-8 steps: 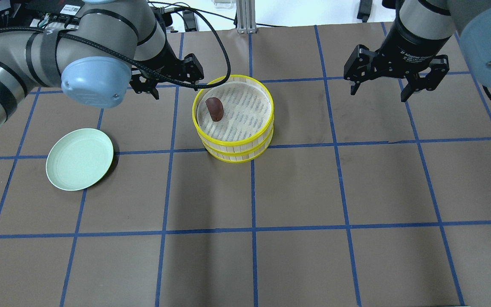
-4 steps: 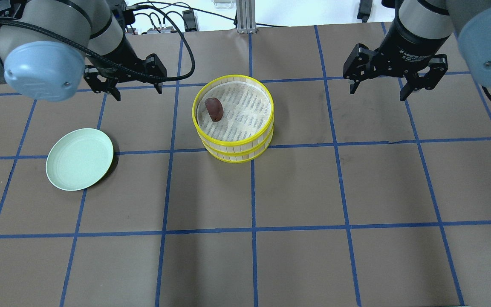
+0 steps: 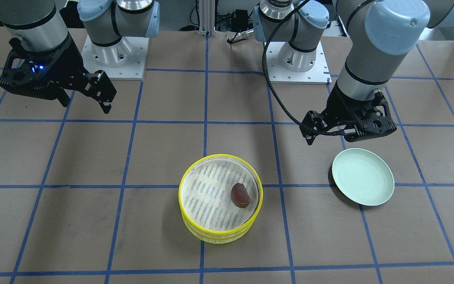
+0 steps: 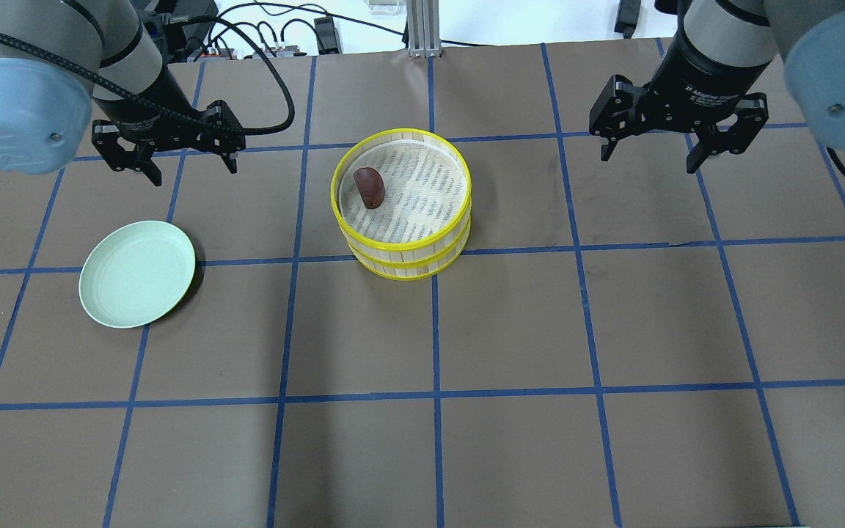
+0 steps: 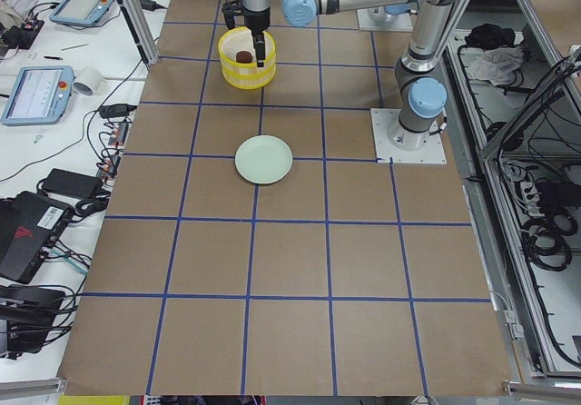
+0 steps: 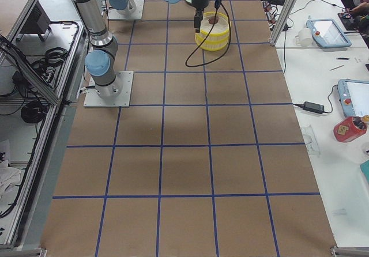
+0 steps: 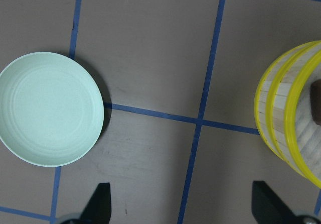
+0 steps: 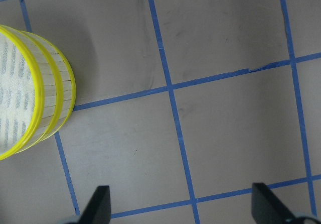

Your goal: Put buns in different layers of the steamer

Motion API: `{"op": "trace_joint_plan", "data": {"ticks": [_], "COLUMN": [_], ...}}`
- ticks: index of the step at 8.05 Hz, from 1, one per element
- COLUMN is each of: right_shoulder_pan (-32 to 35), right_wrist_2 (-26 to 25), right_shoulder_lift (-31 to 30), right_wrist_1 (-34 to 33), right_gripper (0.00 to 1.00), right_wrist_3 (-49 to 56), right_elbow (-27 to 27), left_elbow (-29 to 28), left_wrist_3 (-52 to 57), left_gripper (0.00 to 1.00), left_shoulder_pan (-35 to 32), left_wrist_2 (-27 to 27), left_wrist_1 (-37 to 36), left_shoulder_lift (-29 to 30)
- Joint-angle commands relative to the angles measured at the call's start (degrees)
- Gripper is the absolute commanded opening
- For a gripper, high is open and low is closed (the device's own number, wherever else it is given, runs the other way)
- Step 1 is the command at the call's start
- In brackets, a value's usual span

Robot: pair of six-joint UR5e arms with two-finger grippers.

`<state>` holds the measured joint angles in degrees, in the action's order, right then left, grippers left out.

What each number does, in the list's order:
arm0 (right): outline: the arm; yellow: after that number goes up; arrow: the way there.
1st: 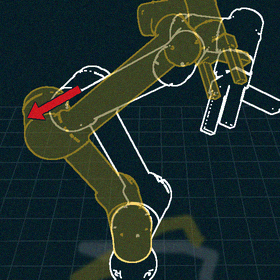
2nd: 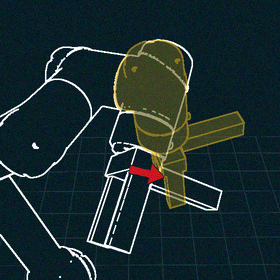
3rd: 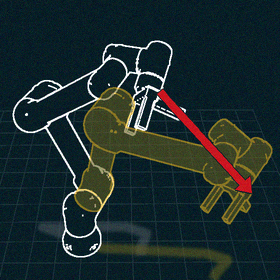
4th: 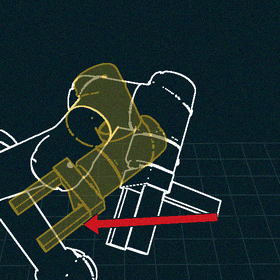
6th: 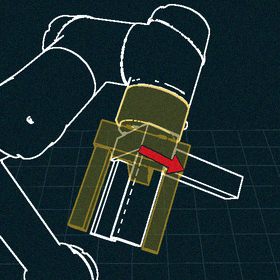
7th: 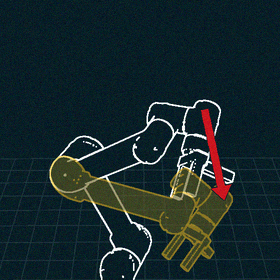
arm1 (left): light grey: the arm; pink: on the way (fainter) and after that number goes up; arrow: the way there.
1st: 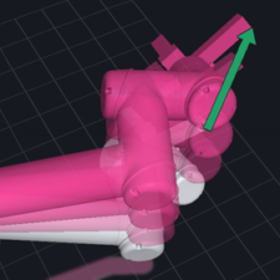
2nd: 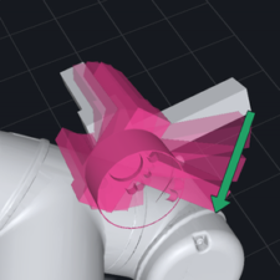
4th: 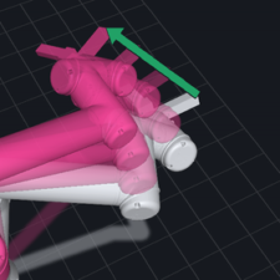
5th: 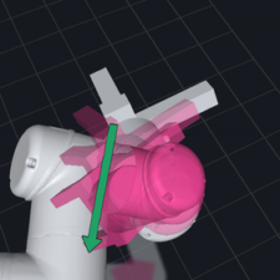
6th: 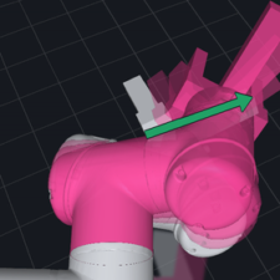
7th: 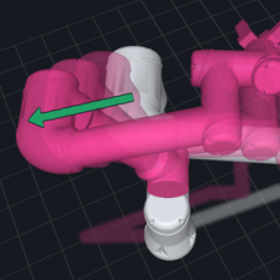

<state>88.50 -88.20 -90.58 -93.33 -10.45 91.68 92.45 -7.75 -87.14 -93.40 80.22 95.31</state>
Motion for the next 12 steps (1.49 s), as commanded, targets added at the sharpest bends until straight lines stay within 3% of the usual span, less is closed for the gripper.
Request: {"op": "trace_joint_plan", "data": {"ticks": [1,12], "right_shoulder_pan": [0.0,0.09], "right_wrist_2": [0.05,0.05], "right_shoulder_lift": [0.05,0.84], "right_wrist_1": [-0.01,-0.71], "right_gripper": [1.0,1.0], "right_wrist_3": [-0.18,-0.71], "right_elbow": [-0.01,-0.36], "left_elbow": [0.01,0.1], "left_wrist_3": [0.1,-0.51], "left_gripper": [1.0,1.0], "left_shoulder_pan": [0.05,-4.0], "left_wrist_2": [-5.46,-5.39], "left_wrist_1": [1.51,1.78], "left_shoulder_lift": [-0.83,-0.75]}}
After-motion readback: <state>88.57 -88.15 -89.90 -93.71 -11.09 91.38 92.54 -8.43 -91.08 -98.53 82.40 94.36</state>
